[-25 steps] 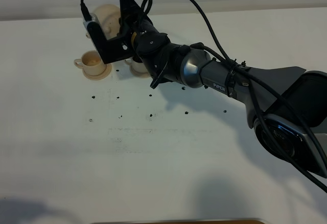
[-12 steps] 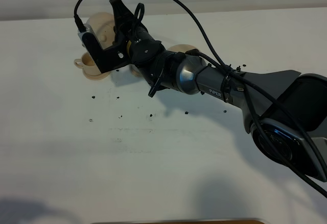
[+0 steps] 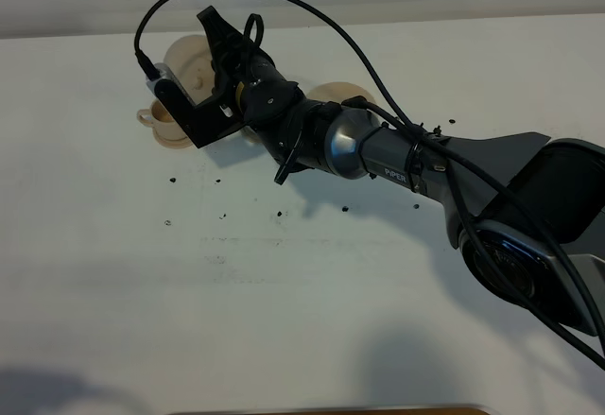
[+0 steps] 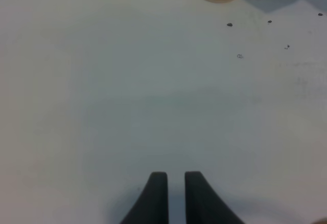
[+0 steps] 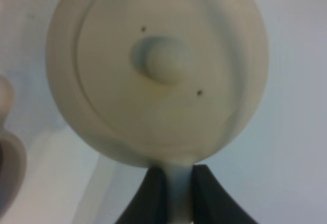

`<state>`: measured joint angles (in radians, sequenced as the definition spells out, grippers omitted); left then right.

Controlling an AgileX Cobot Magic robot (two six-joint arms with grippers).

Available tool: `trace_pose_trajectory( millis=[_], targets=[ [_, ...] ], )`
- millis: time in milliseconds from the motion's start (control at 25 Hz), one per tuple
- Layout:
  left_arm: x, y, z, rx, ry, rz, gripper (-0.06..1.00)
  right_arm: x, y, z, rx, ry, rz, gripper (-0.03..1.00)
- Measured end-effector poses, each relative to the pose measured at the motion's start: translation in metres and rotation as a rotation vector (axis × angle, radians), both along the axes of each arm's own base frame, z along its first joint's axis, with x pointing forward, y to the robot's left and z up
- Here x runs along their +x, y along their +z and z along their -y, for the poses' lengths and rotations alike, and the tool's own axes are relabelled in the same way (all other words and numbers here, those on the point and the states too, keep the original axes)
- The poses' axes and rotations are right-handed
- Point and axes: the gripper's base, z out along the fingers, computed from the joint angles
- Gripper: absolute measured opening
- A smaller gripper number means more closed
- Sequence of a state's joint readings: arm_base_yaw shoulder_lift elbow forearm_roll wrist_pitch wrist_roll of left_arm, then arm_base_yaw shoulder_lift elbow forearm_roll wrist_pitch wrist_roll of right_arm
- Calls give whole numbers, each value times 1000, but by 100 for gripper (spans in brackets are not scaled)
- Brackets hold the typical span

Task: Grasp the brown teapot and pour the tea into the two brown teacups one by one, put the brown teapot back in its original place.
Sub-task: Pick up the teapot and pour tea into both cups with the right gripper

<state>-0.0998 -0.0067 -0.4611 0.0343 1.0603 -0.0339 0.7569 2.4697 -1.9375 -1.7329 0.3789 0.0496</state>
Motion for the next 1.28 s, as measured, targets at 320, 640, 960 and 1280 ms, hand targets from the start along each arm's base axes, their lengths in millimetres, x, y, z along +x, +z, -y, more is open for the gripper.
trace_pose_trajectory(
  millis=[320, 640, 960, 1280],
  targets=[
    [0, 0, 0, 0, 0, 0, 7, 1, 0, 1, -22, -5, 13, 12],
    [0, 0, 0, 0, 0, 0, 7, 1, 1, 3, -33, -24, 24, 12],
    [0, 0, 0, 0, 0, 0, 7, 6, 13, 4, -17, -61, 64, 12],
    [0, 0, 0, 0, 0, 0, 7, 6, 12, 4, -22, -66, 65, 12]
  ],
)
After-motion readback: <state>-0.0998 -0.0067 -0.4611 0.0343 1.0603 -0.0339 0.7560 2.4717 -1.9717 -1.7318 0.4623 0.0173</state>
